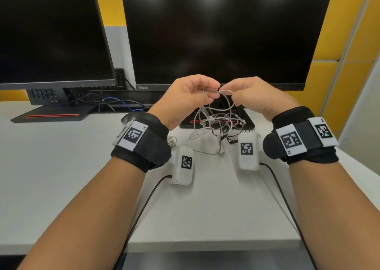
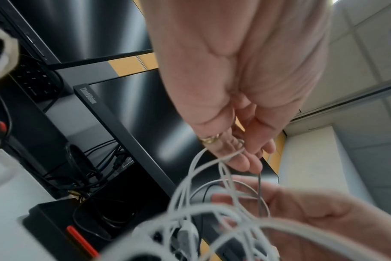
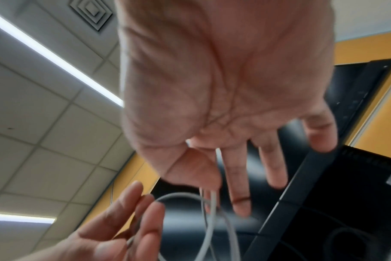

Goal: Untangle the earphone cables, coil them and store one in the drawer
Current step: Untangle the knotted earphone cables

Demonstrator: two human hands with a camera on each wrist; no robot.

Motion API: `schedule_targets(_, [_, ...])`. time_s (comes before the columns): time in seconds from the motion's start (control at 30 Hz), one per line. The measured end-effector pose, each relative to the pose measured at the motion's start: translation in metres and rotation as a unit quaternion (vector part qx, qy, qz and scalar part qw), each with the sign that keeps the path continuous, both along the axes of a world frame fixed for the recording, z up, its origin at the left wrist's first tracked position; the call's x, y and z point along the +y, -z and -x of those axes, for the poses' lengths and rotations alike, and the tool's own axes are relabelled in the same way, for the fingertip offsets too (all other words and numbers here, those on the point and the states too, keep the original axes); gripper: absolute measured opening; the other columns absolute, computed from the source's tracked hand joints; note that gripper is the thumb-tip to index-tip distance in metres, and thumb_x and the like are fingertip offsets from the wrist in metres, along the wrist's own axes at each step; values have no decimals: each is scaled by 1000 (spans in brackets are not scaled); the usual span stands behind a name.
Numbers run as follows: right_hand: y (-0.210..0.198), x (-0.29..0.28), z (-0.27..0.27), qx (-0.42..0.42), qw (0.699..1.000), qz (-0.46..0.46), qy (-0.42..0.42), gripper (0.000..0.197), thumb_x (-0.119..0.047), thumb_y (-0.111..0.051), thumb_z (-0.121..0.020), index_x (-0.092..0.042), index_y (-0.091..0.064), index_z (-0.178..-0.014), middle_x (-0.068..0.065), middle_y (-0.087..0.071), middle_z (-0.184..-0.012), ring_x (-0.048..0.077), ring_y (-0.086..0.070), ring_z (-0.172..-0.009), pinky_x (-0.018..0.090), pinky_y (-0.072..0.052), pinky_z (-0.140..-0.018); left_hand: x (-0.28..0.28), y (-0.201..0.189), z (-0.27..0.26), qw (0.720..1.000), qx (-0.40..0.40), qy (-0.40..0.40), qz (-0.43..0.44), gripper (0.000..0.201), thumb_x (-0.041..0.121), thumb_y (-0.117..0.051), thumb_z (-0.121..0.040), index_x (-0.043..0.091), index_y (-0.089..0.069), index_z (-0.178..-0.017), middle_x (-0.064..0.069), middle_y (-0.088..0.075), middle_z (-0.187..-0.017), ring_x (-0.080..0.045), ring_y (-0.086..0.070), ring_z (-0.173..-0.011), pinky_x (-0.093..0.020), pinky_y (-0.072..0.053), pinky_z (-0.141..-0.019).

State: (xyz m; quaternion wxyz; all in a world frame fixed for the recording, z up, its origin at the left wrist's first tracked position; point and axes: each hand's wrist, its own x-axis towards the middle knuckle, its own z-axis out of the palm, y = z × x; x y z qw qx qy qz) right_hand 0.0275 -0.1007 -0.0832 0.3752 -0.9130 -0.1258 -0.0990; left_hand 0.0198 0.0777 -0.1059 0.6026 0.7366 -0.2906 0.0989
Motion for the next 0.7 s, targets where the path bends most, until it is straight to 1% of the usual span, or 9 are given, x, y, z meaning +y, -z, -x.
schedule_targets(0.1, [0,0,5,42,995,-48,-80,47,-4,-55,-90,-27,-55,-131,0,-66,-118,13,-59,-112,24,-42,-81,-1,0,0,999,-18,13,34,31,-13,-54,-89,12,-63,-106,-5,-68,-107,-9,-67,-103,-21,-51,-89])
schedule_targets(0.17, [0,0,8,69,992,-27,-106,45,-15,-63,-90,-28,-50,-131,1,-69,-109,9,-66,-97,21,-40,-72,0,0,0,998,-28,20,60,32,-12,-53,-90,9,-60,-113,-8,-66,-116,-12,-64,-112,-23,-50,-94])
schedule_targets(0.27, [2,-2,6,72,992,43,-96,26,-22,-67,-90,-26,-59,-114,-1,-73,-82,5,-68,-69,23,-44,-69,2,-1,-2,995,-49,7,91,36,-12,-50,-92,11,-56,-119,-6,-59,-127,-13,-56,-124,-20,-48,-94])
schedule_targets(0.33, [3,-4,3,55,994,70,-71,7,-23,-63,-93,-23,-68,-98,-3,-69,-73,6,-63,-64,24,-47,-70,5,-2,-4,993,-58,-8,99,38,-12,-48,-92,15,-56,-118,-2,-56,-131,-13,-50,-130,-20,-47,-97])
schedule_targets(0.4, [4,-4,1,39,997,46,-56,10,-27,-61,-94,-23,-69,-99,-1,-68,-81,9,-62,-69,26,-47,-71,6,-2,-6,994,-57,-10,93,41,-13,-47,-92,17,-56,-119,1,-54,-133,-13,-46,-133,-19,-45,-101])
schedule_targets(0.5, [5,1,1,40,996,8,-74,45,-35,-66,-91,-26,-49,-132,-3,-65,-108,12,-70,-82,30,-54,-77,4,0,-5,995,-55,17,84,39,-12,-46,-92,12,-54,-121,-2,-56,-129,-15,-49,-131,-20,-46,-100])
schedule_targets(0.57, [7,5,1,38,996,11,-83,53,-37,-66,-91,-27,-44,-138,-6,-63,-115,12,-72,-81,32,-56,-79,1,0,-2,991,-61,65,104,34,-11,-46,-91,8,-54,-118,-7,-58,-124,-18,-54,-126,-27,-48,-99])
schedule_targets(0.6, [8,6,1,36,995,16,-92,43,-35,-64,-93,-26,-50,-133,-6,-65,-113,11,-73,-79,31,-56,-78,1,-1,-1,987,-61,88,120,34,-11,-46,-89,8,-54,-116,-9,-59,-123,-19,-56,-124,-29,-48,-99])
schedule_targets(0.7, [9,6,1,30,994,28,-105,12,-27,-58,-97,-21,-67,-103,-4,-72,-86,7,-70,-70,31,-54,-75,2,-3,2,981,-53,94,160,33,-6,-50,-84,11,-55,-112,-9,-61,-121,-22,-57,-123,-34,-47,-103])
